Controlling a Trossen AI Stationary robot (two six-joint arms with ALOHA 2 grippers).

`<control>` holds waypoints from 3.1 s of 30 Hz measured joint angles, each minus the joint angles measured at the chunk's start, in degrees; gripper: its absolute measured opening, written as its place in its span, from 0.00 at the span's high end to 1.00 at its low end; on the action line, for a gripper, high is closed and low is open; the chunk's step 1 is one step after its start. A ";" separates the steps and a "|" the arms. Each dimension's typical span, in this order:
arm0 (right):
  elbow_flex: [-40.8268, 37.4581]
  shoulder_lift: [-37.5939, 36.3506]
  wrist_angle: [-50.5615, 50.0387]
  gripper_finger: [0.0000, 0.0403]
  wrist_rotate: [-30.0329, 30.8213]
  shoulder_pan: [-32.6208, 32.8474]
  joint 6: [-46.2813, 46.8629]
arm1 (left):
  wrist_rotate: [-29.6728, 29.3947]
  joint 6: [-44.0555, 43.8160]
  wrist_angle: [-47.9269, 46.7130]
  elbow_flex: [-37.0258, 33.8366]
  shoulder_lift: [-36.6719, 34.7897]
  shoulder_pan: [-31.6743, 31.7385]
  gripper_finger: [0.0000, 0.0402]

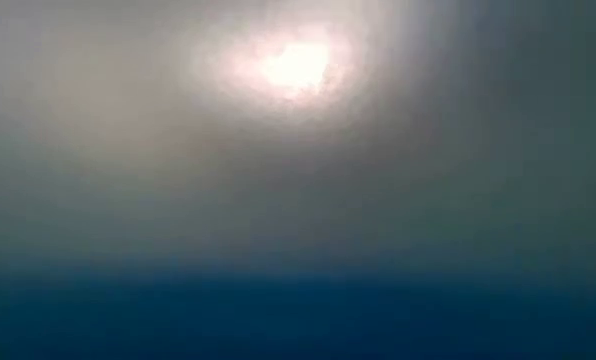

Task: Pick & place jewel cases by type
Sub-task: Put the blue CD case into the green bin, then return to Home Position

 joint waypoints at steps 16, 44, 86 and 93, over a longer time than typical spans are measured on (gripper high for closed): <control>0.00 0.00 -0.63 0.99 0.02 0.00 -0.07 | 5.96 -6.89 -3.43 0.02 3.99 1.21 0.94; 0.02 0.00 -0.81 0.99 0.04 -0.02 -1.21 | 10.76 0.86 -18.44 -0.04 -2.38 4.02 0.38; 0.11 -40.04 -18.34 0.99 52.58 17.00 15.16 | 38.63 79.18 24.31 -59.15 -75.87 58.42 1.00; 0.11 -39.80 -18.38 0.99 54.04 16.98 16.99 | 34.42 74.93 31.29 -72.02 -87.88 55.82 1.00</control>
